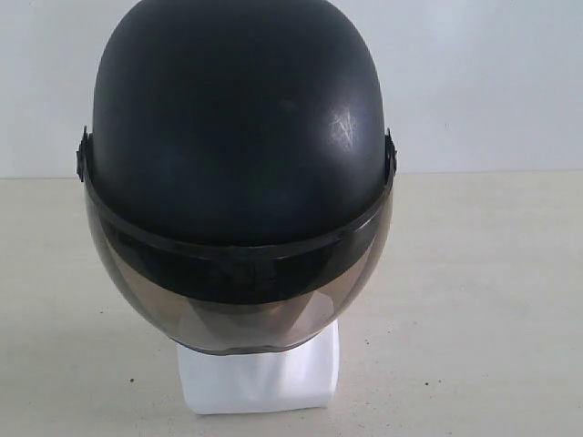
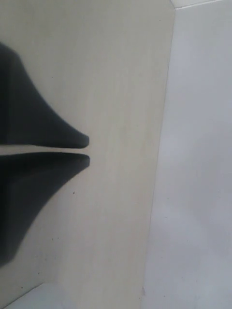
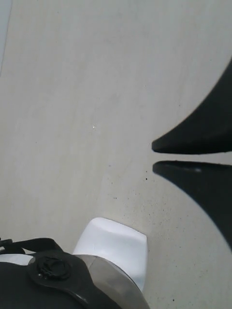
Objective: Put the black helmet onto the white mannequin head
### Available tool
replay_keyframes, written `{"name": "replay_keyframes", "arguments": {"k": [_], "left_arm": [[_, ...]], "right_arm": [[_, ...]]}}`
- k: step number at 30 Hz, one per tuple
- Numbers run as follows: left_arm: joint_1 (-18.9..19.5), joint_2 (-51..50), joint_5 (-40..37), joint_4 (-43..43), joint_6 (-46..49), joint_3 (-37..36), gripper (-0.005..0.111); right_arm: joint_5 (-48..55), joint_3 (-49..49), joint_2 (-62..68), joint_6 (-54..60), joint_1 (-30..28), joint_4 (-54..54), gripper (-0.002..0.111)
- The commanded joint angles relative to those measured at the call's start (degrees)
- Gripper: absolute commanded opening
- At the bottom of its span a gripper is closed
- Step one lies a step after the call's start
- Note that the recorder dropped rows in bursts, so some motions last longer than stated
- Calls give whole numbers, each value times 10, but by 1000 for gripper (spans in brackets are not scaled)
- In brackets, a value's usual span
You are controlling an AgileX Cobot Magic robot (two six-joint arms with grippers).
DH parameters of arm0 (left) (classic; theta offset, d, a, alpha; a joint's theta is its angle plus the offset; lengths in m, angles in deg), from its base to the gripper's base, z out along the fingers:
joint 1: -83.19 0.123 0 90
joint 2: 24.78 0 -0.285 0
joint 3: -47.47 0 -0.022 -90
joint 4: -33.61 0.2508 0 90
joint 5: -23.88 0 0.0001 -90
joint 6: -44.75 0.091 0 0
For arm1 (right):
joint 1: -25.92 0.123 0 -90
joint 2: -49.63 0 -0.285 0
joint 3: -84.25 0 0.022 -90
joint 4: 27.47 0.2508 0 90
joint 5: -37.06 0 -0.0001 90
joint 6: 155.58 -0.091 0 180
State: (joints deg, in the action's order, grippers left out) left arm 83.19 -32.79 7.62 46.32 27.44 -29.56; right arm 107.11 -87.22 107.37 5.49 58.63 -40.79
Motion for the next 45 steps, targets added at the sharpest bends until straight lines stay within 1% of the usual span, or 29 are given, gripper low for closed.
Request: {"name": "replay_keyframes", "arguments": {"k": [1,4,6,7,9,10,11,13,15,18,22,28,34,40,43,45], "left_arm": [[1,2,0,2,3,-2,5],[1,2,0,2,3,-2,5],[1,2,0,2,3,-2,5],[1,2,0,2,3,-2,5],[1,2,0,2,3,-2,5],[1,2,0,2,3,-2,5],[1,2,0,2,3,-2,5],[1,2,0,2,3,-2,5],[1,2,0,2,3,-2,5],[1,2,0,2,3,-2,5],[1,2,0,2,3,-2,5],[1,2,0,2,3,-2,5],[1,2,0,2,3,-2,5],[1,2,0,2,3,-2,5],[1,2,0,2,3,-2,5],[1,2,0,2,3,-2,5]], "right_arm": [[-1,1,-2,3,-2,-13,6],[-1,1,-1,25,-16,-49,6],[-15,1,-8,18,-55,-41,6],[-69,8,-18,8,-91,-26,6],[-159,28,-43,5,-140,-4,6],[-223,52,-61,5,-176,4,6],[-269,70,-81,5,-198,6,6],[-341,124,-129,7,-248,4,6],[-387,175,-174,7,-289,-7,6],[-450,257,-238,11,-323,-13,6],[-532,350,-313,15,-338,-13,6],[-678,493,-393,6,-339,-5,6],[-812,608,-449,-10,-370,5,6],[-825,681,-473,-29,-374,12,6],[-824,687,-473,-50,-374,12,6],[-801,687,-473,-62,-374,12,6]]}}
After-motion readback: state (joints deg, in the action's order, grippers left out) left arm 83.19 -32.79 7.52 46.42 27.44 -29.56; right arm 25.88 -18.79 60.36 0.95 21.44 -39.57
